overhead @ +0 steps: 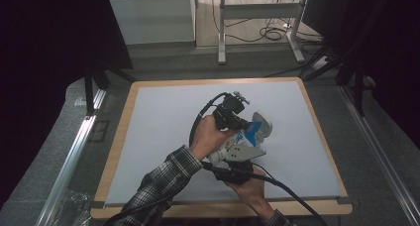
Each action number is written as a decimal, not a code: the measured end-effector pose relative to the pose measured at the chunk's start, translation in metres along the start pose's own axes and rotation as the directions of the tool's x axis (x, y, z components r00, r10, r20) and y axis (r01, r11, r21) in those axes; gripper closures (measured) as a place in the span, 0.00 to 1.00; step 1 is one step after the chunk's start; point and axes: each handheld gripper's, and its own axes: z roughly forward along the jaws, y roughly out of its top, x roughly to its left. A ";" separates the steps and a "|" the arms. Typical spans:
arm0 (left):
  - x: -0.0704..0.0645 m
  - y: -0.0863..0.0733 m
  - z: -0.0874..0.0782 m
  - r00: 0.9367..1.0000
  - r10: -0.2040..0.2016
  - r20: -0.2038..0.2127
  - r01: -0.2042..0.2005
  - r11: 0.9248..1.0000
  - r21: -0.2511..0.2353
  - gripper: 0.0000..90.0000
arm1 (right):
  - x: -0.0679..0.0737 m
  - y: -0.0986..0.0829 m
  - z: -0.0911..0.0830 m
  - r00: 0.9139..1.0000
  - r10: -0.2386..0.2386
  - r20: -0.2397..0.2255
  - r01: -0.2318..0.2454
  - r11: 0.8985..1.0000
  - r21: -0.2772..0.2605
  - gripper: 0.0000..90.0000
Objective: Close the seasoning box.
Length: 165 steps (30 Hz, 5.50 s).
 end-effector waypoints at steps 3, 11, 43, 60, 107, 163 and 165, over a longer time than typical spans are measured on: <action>0.000 0.000 0.000 1.000 -0.004 0.001 0.004 1.000 -0.003 0.97 | 0.000 0.000 0.000 1.000 -0.001 0.001 0.001 1.000 -0.003 0.72; 0.000 0.000 0.000 1.000 -0.003 0.001 0.003 1.000 -0.003 0.97 | 0.000 0.001 0.000 1.000 -0.002 0.001 0.002 1.000 -0.004 0.72; -0.001 -0.004 -0.002 1.000 -0.007 0.004 0.007 1.000 -0.027 0.97 | 0.001 -0.002 0.001 1.000 -0.022 0.006 0.022 1.000 -0.003 0.72; 0.000 -0.009 -0.005 1.000 -0.004 0.008 0.004 0.999 -0.052 0.97 | -0.001 -0.012 0.005 0.998 -0.053 0.020 0.052 0.999 0.014 0.72; 0.006 -0.027 -0.030 0.997 -0.021 0.078 0.028 0.996 -0.089 0.95 | -0.016 -0.039 0.017 0.990 -0.088 0.115 0.065 0.979 0.192 0.65; 0.009 -0.052 -0.079 0.991 0.024 0.132 0.000 0.985 -0.175 0.99 | -0.032 -0.044 0.007 0.990 -0.029 0.141 0.001 0.981 0.194 0.58; 0.009 -0.052 -0.079 0.991 0.025 0.133 -0.001 0.984 -0.179 0.99 | -0.032 -0.044 0.007 0.990 -0.030 0.141 0.001 0.980 0.198 0.57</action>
